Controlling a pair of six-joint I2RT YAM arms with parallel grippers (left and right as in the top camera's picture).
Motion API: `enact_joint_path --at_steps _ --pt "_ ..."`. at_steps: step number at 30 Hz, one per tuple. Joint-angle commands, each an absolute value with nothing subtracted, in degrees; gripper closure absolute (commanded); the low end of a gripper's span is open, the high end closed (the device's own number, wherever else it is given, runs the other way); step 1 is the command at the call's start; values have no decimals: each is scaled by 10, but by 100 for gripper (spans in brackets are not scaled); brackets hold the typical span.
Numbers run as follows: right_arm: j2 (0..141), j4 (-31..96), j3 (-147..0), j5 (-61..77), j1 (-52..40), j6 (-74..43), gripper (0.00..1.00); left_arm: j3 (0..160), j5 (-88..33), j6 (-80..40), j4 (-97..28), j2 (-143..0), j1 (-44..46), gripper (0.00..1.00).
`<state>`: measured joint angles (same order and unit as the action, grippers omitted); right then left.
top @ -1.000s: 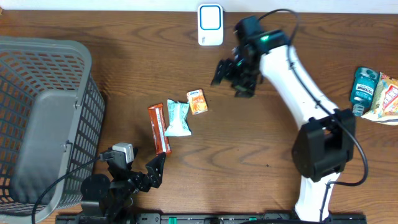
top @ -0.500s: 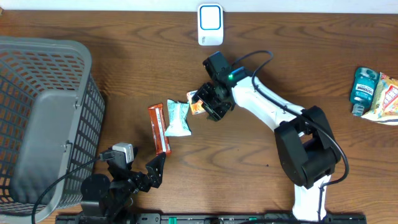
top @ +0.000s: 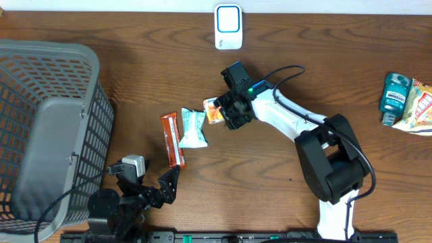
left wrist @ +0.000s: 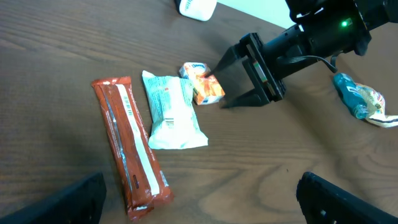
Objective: Scan the item barcode
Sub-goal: 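Reach the right gripper to the small orange box and grasp it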
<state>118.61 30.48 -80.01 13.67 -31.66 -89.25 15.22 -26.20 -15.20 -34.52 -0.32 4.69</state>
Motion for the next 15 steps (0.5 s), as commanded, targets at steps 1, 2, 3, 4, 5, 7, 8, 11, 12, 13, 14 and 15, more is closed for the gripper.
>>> enact_joint_path --at_steps 1,2,3,4,5,7,8,11,12,13,14,15 --pt "1209 303 -795 122 -323 -917 55 154 -259 -153 -345 -2 45 2" --pt "1213 302 -795 124 -324 -917 57 154 -259 -153 -345 -2 45 2" --pt "1219 300 -795 125 -327 -917 58 154 -259 -153 -345 -2 45 2" --pt "1223 299 -795 126 -330 -917 59 154 -259 -153 -345 -2 45 2" --pt "1230 299 -795 126 -333 -917 60 154 -259 -153 -345 -2 45 2" --pt "1240 300 -795 126 -338 -917 65 154 -259 -153 -345 -2 45 2" --pt "1249 307 -795 126 -342 -915 78 154 -259 -153 -345 -2 45 2" --pt "1252 320 -795 126 -339 -872 99 154 -259 -153 -345 -2 45 2" --pt "1252 325 -795 132 -335 -853 99 154 -259 -153 -345 -2 45 2" --pt "1251 330 -795 147 -329 -831 99 154 -259 -153 -345 -2 45 2" --pt "1250 339 -795 168 -321 -809 99 154 -259 -153 -345 -2 45 2" --pt "1249 350 -795 186 -312 -794 99 154 -259 -153 -345 -2 45 2"
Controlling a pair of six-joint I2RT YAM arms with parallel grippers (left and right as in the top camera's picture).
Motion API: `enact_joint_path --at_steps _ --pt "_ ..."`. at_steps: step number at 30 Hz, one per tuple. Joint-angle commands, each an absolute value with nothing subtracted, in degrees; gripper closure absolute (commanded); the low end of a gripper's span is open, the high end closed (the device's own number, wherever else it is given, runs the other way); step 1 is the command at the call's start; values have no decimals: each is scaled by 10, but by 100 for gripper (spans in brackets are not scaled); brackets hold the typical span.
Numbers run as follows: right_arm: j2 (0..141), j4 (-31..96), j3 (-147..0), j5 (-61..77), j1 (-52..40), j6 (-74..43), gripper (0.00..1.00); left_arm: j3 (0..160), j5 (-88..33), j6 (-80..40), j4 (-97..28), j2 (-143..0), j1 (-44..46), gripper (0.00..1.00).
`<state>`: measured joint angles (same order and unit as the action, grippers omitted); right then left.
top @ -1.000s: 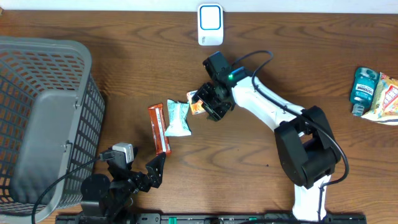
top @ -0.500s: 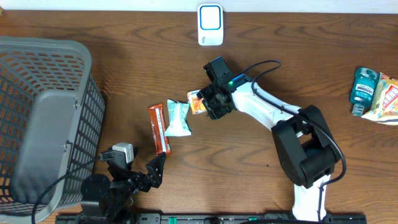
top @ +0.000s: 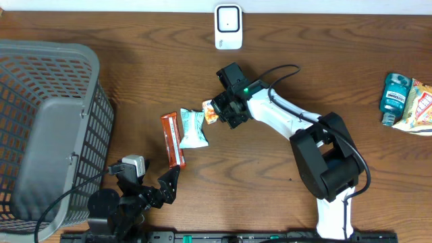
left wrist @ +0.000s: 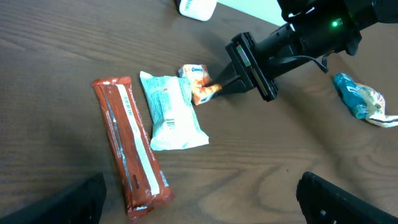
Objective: Scan the item barcode
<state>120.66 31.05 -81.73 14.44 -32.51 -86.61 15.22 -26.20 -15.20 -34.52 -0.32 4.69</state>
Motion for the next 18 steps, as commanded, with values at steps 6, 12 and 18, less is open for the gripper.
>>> enact_joint_path --at_steps 6,12,18 --pt "1243 418 -795 385 -234 -626 99 154 -259 -153 -345 -2 45 2" --pt "1243 527 -795 603 -178 -363 98 154 -259 -153 -345 -2 45 2" --pt "1243 707 -795 612 -162 -152 99 154 -259 -153 -345 -2 45 2"
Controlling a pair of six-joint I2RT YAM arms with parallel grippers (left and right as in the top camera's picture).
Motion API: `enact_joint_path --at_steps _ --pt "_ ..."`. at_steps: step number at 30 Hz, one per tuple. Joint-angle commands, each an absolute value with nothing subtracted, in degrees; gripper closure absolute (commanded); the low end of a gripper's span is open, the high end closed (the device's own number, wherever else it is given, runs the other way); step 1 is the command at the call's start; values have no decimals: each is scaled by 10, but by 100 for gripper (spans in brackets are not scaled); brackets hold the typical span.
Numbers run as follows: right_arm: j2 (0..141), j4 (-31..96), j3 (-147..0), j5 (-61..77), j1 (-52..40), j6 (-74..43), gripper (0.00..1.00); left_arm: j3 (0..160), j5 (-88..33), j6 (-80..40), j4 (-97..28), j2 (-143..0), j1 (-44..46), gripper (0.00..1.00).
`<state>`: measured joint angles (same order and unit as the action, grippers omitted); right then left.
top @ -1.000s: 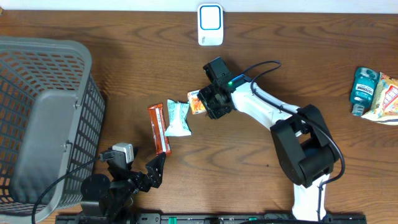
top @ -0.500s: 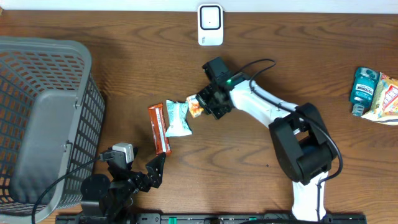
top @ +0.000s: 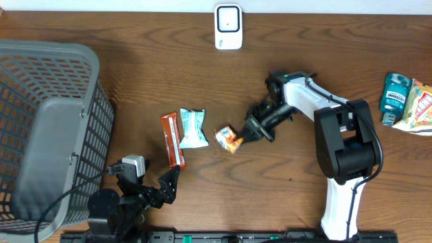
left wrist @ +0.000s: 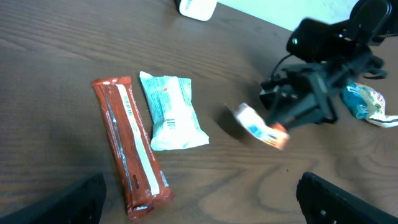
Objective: Scan the item barcode
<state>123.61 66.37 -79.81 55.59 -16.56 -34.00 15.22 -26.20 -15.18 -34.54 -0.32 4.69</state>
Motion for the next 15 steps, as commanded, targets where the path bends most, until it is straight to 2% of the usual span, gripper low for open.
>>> enact_joint_path --at_steps 1,5,8,15 --pt "1242 739 -795 612 -162 -111 99 154 -259 -153 -345 -2 45 2" --pt "1240 863 -795 627 -168 60 99 154 -259 -153 -345 -2 45 2" --pt "1238 976 -795 675 -176 249 99 154 -259 -153 -345 -2 45 2" --pt "1221 976 -770 687 -194 280 99 154 -259 -153 -345 -2 45 2"
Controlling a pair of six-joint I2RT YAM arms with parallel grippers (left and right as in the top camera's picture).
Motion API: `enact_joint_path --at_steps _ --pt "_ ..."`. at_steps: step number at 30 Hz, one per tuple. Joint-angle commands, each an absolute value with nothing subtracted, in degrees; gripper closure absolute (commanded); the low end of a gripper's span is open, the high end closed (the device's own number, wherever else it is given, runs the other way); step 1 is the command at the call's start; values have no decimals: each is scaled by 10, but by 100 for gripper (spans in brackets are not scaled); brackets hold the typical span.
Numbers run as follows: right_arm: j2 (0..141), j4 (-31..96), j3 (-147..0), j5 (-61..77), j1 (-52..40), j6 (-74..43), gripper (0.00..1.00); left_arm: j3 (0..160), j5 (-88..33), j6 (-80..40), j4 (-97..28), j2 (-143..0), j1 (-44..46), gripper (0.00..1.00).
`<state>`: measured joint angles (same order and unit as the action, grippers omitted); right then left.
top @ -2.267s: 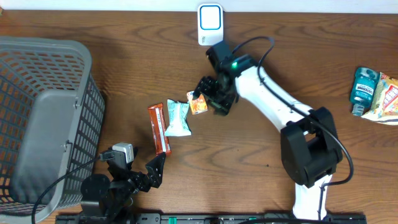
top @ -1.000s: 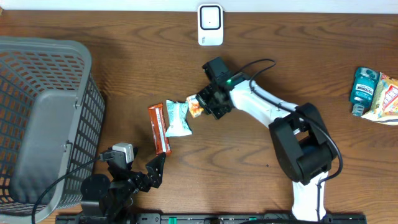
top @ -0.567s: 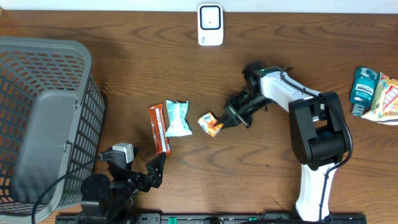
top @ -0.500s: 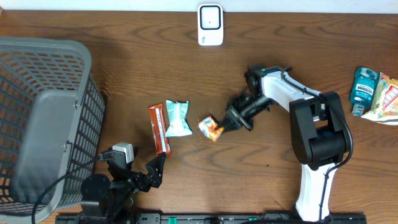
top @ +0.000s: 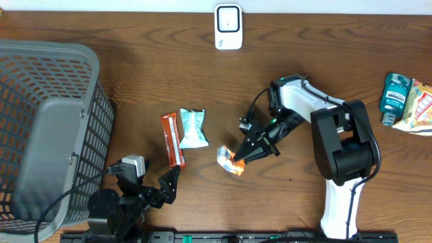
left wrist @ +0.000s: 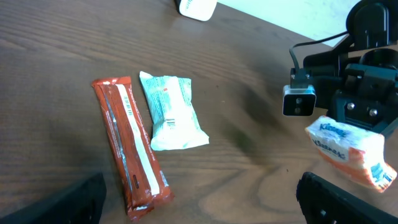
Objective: Scan the item barcode
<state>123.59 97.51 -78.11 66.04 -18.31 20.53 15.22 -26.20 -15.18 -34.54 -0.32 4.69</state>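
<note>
A small orange-and-white tissue pack (top: 228,160) hangs above the table with my right gripper (top: 239,158) shut on it. In the left wrist view the pack (left wrist: 348,152) is large at the right, printed face toward the camera, the right gripper's black body (left wrist: 367,99) behind it. The white scanner (top: 228,27) stands at the table's far edge, well away from the pack. My left gripper (left wrist: 199,202) rests low at the front edge, fingers (left wrist: 68,199) spread wide and open, holding nothing.
A red snack bar (top: 173,140) and a teal packet (top: 193,128) lie side by side left of the pack. A grey mesh basket (top: 47,128) fills the left side. A teal pack and a snack bag (top: 405,101) sit at the far right.
The right gripper has moved with the tissue pack toward the table's front edge and the left wrist camera. The pack's printed face now shows there. The left arm is unmoved.
My right gripper stood open around the tissue pack beside the teal packet. Then it was shut on the pack there. Half a second ago it held the pack to the right of the packet, and now nearer the front edge.
</note>
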Motion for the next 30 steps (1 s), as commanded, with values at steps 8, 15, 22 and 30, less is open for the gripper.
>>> enact_joint_path --at_steps 8,15,22,30 --pt "1221 975 -736 692 -211 312 99 154 -259 -153 -345 -2 45 2" --pt "1221 952 -720 706 -211 331 99 154 -259 -153 -345 -2 45 2" --pt "1221 867 -720 741 -211 291 99 154 -259 -153 -345 -2 45 2" --pt "1221 674 -742 618 -211 19 99 154 -259 -153 -345 -2 45 2"
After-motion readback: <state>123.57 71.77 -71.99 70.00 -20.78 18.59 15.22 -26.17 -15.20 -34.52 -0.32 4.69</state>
